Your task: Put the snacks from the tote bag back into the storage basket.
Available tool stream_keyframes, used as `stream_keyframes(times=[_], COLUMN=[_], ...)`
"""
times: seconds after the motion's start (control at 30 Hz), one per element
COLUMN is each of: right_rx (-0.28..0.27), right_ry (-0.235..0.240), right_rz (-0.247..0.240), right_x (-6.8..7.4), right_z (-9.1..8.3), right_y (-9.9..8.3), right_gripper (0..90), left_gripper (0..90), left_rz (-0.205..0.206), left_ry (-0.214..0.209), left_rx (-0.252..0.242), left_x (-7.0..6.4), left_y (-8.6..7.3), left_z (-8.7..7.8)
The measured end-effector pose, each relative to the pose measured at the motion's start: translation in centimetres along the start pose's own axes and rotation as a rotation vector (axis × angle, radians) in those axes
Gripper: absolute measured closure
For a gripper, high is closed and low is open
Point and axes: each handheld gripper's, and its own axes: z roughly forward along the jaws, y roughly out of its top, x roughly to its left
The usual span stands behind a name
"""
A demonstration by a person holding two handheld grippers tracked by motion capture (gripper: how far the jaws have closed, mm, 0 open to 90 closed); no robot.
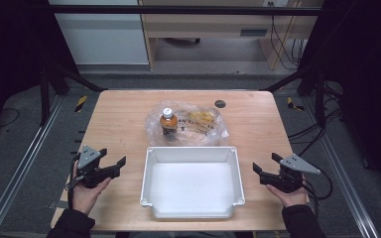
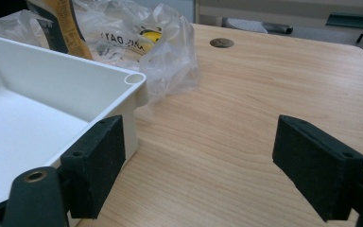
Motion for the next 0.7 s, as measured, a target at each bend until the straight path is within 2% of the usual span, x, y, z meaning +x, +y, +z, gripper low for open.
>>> stream_keyframes(times=[0.7], right_rx=[0.023], right_ry=[-0.011], right_rz=[-0.014], right_x=[0.0], right_z=[-0.1], right_y=[-0.1], right_gripper=[18.6], left_gripper=[21.5], left_rz=[0.014], left_ry=[-0.014], left_rx=[0.001], left_x=[-0.8], left_y=[1.1], left_z=[0.7])
